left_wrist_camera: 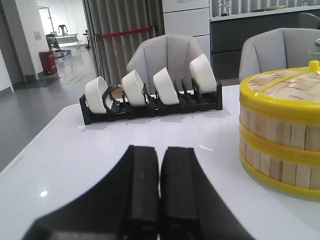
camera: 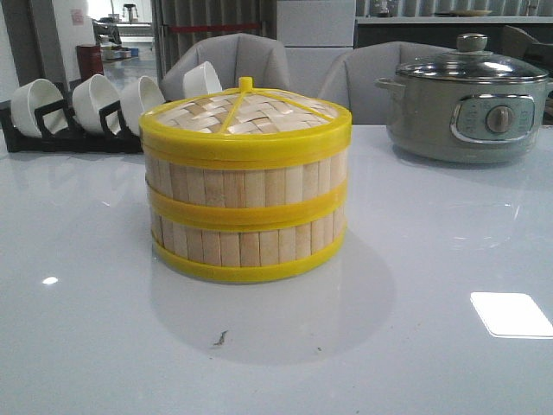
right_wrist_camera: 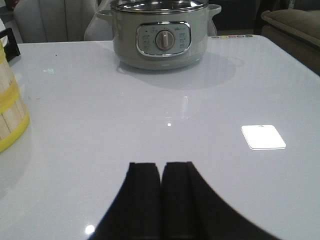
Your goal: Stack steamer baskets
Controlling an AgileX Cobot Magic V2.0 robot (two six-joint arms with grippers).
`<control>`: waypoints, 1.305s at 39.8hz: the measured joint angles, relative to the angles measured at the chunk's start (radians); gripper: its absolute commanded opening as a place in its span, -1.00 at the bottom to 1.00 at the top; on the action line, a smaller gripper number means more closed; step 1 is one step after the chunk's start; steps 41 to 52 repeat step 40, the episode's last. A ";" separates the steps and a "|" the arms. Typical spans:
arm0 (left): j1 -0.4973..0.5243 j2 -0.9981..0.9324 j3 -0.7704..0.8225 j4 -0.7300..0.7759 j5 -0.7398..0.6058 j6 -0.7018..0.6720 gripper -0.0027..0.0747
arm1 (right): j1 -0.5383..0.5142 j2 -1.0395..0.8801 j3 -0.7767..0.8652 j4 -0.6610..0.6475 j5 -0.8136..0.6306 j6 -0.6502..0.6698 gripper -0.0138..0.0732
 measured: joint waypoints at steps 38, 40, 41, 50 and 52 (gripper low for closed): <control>0.000 0.000 0.000 0.000 0.000 0.000 -0.71 | 0.000 -0.001 0.000 0.000 -0.014 -0.002 -0.54; 0.000 0.000 0.000 0.000 0.000 0.000 -0.71 | 0.000 -0.001 0.000 0.000 -0.014 -0.002 -0.54; 0.000 0.000 0.000 0.000 0.000 0.000 -0.71 | 0.000 -0.001 0.000 0.000 -0.014 -0.002 -0.54; 0.000 0.000 0.000 0.000 0.000 0.000 -0.71 | 0.000 -0.001 0.000 0.000 -0.014 -0.002 -0.54; 0.000 0.000 0.000 0.000 0.000 0.000 -0.71 | 0.000 -0.001 0.000 0.000 -0.014 -0.002 -0.54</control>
